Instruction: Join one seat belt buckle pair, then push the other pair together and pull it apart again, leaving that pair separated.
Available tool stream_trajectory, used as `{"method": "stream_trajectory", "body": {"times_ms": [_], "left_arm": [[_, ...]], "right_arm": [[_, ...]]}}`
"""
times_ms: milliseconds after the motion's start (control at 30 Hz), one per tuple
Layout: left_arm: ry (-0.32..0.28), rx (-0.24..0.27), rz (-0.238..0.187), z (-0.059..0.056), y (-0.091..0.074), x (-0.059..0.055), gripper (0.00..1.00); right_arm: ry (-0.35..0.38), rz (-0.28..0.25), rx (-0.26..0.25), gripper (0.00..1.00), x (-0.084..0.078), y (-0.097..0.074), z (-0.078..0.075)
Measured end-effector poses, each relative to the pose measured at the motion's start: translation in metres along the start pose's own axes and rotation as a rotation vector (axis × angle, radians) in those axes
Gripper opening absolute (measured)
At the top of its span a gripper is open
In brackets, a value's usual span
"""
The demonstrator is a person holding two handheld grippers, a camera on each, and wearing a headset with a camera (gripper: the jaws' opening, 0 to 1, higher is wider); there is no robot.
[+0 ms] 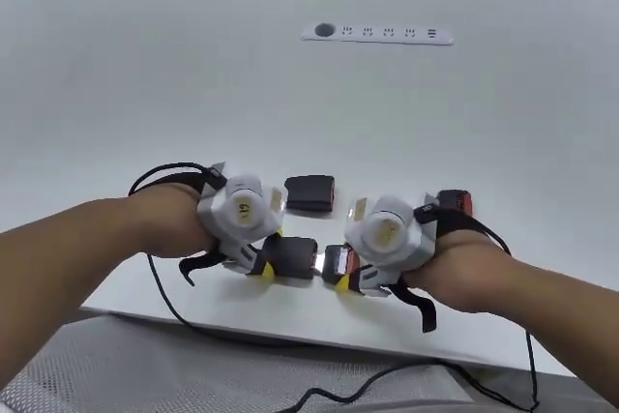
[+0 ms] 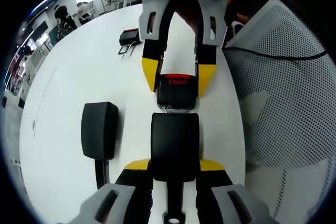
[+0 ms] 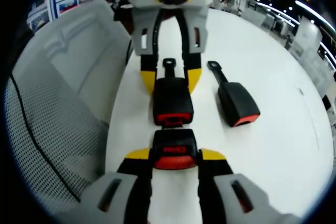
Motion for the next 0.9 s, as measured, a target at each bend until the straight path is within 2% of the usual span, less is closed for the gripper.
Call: {"method": "stream_trajectory", "body": {"times_ms": [233, 333, 367, 400, 700, 833, 900], "left_arm": [[0.001, 0.001, -0.019, -0.001, -0.001, -0.001, 0.31], [0.007, -0.002, -0.012, -0.001, 0.0, 0.001, 0.31], [0.004, -0.003, -0.011, -0.002, 0.0, 0.0, 0.31], [0.007, -0.003, -0.012, -0.001, 0.0, 0.0, 0.31], [0.001, -0.001, -0.025, -0.001, 0.0, -0.002, 0.32], [0.001, -0.009, -0.05, 0.0, -0.001, -0.003, 0.31], [0.01, -0.012, -0.041, 0.0, -0.001, -0.002, 0.31]], "right_arm": [[0.03, -0.017, -0.005, 0.31, 0.003, 0.003, 0.003], [0.032, -0.034, -0.007, 0.31, 0.006, 0.004, 0.002], [0.037, -0.007, -0.004, 0.31, -0.002, 0.001, 0.003], [0.052, -0.011, 0.001, 0.31, -0.004, 0.002, 0.005], [0.036, -0.01, 0.002, 0.31, -0.002, 0.003, 0.003], [0.026, -0.039, 0.007, 0.31, -0.002, 0.002, 0.002], [0.026, -0.038, 0.009, 0.31, 0.0, 0.004, 0.0]]}}
Point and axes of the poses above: the centre of the closed fingertips' face, and the gripper's own axes: y roughly forward along the fingers, z roughly to its left, x roughly out of its top, the point moved 3 cm from there along -y, roughly backward along the fingers, and after that the axes turned 5 degrees about -y, right-handed, at the moved point
